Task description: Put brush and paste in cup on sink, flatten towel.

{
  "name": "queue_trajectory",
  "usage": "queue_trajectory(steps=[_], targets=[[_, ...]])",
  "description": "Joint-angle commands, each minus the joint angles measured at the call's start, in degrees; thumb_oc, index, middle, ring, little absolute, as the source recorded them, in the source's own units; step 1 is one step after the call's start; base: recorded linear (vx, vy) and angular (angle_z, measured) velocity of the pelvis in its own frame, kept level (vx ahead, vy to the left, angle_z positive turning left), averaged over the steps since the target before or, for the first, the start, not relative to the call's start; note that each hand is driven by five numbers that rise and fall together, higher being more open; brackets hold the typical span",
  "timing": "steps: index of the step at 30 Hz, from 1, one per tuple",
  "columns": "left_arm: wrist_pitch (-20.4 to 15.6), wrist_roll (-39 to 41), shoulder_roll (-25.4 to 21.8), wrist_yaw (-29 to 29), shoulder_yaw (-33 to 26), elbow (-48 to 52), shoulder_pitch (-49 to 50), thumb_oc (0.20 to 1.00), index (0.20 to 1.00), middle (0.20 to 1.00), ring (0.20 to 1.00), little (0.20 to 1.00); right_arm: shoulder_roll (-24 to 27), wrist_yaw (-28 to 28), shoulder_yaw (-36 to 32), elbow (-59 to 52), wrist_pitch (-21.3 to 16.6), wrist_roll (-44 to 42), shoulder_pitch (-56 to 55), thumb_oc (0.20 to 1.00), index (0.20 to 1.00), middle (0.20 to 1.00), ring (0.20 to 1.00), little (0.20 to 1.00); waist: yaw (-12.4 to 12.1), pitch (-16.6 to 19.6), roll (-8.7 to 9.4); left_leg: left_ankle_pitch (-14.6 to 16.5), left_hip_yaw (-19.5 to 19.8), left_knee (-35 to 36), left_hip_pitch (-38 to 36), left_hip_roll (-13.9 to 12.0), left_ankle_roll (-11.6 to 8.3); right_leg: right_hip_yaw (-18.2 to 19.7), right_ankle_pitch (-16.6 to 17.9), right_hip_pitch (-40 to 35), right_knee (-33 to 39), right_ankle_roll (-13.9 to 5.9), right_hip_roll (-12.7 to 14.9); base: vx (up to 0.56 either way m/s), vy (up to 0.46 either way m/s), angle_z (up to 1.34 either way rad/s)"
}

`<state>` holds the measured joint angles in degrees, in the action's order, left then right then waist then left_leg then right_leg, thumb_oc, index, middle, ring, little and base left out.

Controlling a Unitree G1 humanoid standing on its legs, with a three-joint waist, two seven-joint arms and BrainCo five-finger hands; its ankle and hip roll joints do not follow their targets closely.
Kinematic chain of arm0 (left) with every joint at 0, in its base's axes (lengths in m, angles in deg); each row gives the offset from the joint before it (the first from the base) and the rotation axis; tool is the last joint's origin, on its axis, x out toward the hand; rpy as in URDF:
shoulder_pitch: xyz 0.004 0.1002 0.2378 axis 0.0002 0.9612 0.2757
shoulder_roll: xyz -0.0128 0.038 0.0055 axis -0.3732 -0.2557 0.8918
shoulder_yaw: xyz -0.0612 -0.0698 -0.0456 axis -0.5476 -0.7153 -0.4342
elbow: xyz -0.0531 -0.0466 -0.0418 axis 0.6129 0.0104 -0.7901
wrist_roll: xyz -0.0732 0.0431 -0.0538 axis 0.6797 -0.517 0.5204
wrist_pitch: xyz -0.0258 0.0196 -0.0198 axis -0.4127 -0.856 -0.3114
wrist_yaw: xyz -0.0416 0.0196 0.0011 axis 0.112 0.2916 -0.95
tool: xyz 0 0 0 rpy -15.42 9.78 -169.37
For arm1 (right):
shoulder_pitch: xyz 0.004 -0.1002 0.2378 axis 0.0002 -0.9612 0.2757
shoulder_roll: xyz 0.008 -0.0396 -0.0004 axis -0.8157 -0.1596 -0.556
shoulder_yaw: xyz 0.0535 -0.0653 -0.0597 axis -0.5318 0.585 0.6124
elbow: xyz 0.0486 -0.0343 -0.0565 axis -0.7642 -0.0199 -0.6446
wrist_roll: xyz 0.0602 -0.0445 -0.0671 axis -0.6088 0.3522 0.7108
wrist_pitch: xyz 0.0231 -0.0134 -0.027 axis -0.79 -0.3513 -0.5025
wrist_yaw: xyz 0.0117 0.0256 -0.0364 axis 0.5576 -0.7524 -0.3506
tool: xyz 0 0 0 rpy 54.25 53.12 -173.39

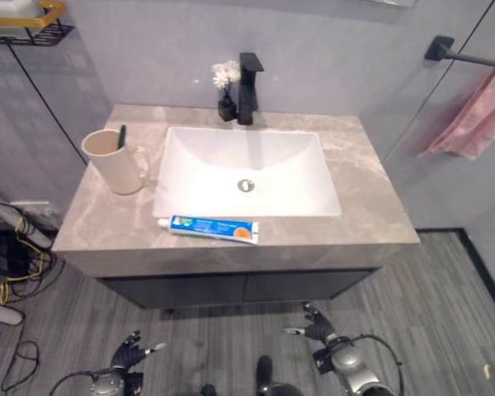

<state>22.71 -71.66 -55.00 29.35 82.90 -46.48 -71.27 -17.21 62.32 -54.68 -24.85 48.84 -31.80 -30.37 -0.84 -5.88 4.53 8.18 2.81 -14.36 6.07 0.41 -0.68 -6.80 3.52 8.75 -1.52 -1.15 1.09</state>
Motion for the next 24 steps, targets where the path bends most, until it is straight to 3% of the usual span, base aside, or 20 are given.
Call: queue_trajectory(steps=[1,2,3,4,5,6,11,12,13,17,18,21,24], targets=[[-1.7,-0.9,-0.8,-1.2,1.6,3.1,-2.8,1.000,1.000,1.000,1.000,1.000,2.1,0.9,-1.0,-2.5,-1.4,0.3,-0.1,1.000,1.000,1.000,1.000,1.000,1.7,-0.5,-1.07,-9.7,-2.7,6.4,1.3,-4.9,-3.20,1.0,-0.9,-0.4,-3.7,-4.47,2.7,0.05,0.025,0.13],[-1.7,-1.2,-0.7,-1.2,2.2,3.5,-3.0,1.000,1.000,1.000,1.000,1.000,2.1,1.1,-1.2,-2.4,-1.4,0.3,-0.2,1.000,1.000,1.000,1.000,1.000,1.7,-0.3,-1.24,-10.2,-3.7,10.0,0.9,-5.9,-3.37,0.7,-1.2,-0.7,-3.5,-4.68,2.9,0.10,0.153,0.41],[-2.0,-1.7,-0.5,-1.7,3.6,3.5,-3.7,1.000,1.000,1.000,1.000,1.000,2.3,1.8,-1.7,-2.3,-1.8,0.3,-0.7,1.000,1.000,1.000,1.000,1.000,1.9,0.2,-2.08,-14.7,-5.0,14.2,3.6,-8.8,-4.56,-0.1,-1.8,-0.7,-4.0,-5.35,4.0,0.08,0.137,0.52],[-2.0,-1.7,-0.4,-1.7,3.6,3.5,-3.7,1.000,1.000,1.000,1.000,1.000,2.3,1.8,-1.7,-2.3,-1.8,0.3,-0.7,1.000,1.000,1.000,1.000,1.000,2.0,0.3,-2.06,-14.8,-5.0,14.3,3.6,-8.8,-4.57,-0.2,-1.9,-0.7,-4.1,-5.36,4.0,0.12,0.187,0.64],[-1.8,-2.3,-0.9,-1.5,3.3,3.4,-3.3,1.000,1.000,1.000,1.000,1.000,1.7,1.7,-1.3,-1.9,-1.5,1.4,-0.6,1.000,1.000,1.000,1.000,1.000,2.1,0.3,-2.72,-12.7,-3.6,14.2,2.1,-8.3,-3.82,0.6,-2.3,-0.2,-6.2,-5.76,4.2,0.06,0.124,0.22],[-1.9,-2.5,-1.1,-1.4,3.6,3.5,-3.4,1.000,1.000,1.000,1.000,1.000,1.3,1.6,-0.5,-1.5,-1.5,2.2,-0.2,1.000,1.000,1.000,1.000,1.000,2.0,0.3,-3.13,-13.3,-3.2,15.4,1.6,-8.0,-3.89,1.1,-1.7,0.2,-6.7,-6.00,4.4,0.07,0.183,-0.36],[-1.6,-8.7,-3.5,0.3,4.4,5.2,-0.4,1.000,1.000,1.000,1.000,1.000,-0.5,0.3,0.7,-0.1,-1.4,5.5,-0.2,1.000,1.000,1.000,1.000,1.000,1.6,1.9,-4.18,-12.3,-6.6,18.8,-2.9,-6.0,-3.02,3.8,0.5,-1.8,-3.0,-7.55,6.5,0.10,0.236,-0.63],[-1.5,-13.8,-5.1,1.2,6.0,5.9,1.1,1.000,1.000,1.000,1.000,1.000,-0.6,-0.1,1.2,1.2,-1.4,7.5,-0.2,1.000,1.000,1.000,1.000,1.000,1.4,2.3,-4.17,-11.8,-7.2,19.4,-3.9,-5.7,-3.00,3.7,1.1,-2.8,-1.2,-7.93,7.1,0.07,0.134,-0.06],[-1.4,-17.2,-7.5,3.2,7.7,10.5,3.3,1.000,1.000,1.000,1.000,1.000,-0.4,-0.7,0.9,2.0,-1.6,7.8,-0.7,1.000,1.000,1.000,1.000,1.000,1.2,2.7,-4.25,-11.4,-7.5,19.4,-4.2,-5.7,-3.09,3.5,1.5,-3.5,0.2,-8.21,7.5,0.07,0.098,-0.05],[-1.0,-15.5,-12.1,9.9,9.6,23.7,7.4,1.000,1.000,1.000,1.000,1.000,1.0,-1.6,0.3,2.5,-1.5,9.1,-2.0,1.000,1.000,1.000,1.000,1.000,1.2,3.2,-4.61,-11.3,-7.3,19.4,-4.5,-6.1,-3.43,2.9,1.8,-4.4,1.4,-8.29,7.7,0.03,-0.002,-0.01],[-0.1,-13.3,-18.6,19.4,16.5,41.8,5.8,1.000,1.000,1.000,1.000,1.000,1.4,-2.4,0.0,4.4,-0.8,9.2,-2.4,1.000,1.000,1.000,1.000,1.000,2.0,3.8,-5.17,-10.9,-6.9,19.4,-5.2,-6.4,-3.88,2.1,1.3,-5.9,2.2,-8.44,7.7,0.04,-0.034,0.05],[0.7,-13.6,-18.1,20.0,18.0,43.9,3.2,1.000,1.000,1.000,1.000,1.000,0.1,-2.7,0.3,6.2,-0.3,9.0,-1.9,1.000,1.000,1.000,1.000,1.000,2.2,4.3,-5.03,-11.0,-6.8,19.4,-5.1,-6.5,-3.94,2.1,1.5,-6.0,2.4,-8.39,7.7,0.01,-0.032,0.23],[1.3,-14.8,-14.7,20.5,23.4,46.8,-4.5,1.000,1.000,1.000,1.000,1.000,-2.0,-2.6,0.8,9.6,0.6,7.8,-0.5,1.000,1.000,1.000,1.000,1.000,2.8,5.1,-5.02,-10.6,-6.9,19.4,-5.4,-6.5,-3.88,2.3,1.6,-6.3,3.0,-8.46,7.5,0.00,-0.038,-0.05]])
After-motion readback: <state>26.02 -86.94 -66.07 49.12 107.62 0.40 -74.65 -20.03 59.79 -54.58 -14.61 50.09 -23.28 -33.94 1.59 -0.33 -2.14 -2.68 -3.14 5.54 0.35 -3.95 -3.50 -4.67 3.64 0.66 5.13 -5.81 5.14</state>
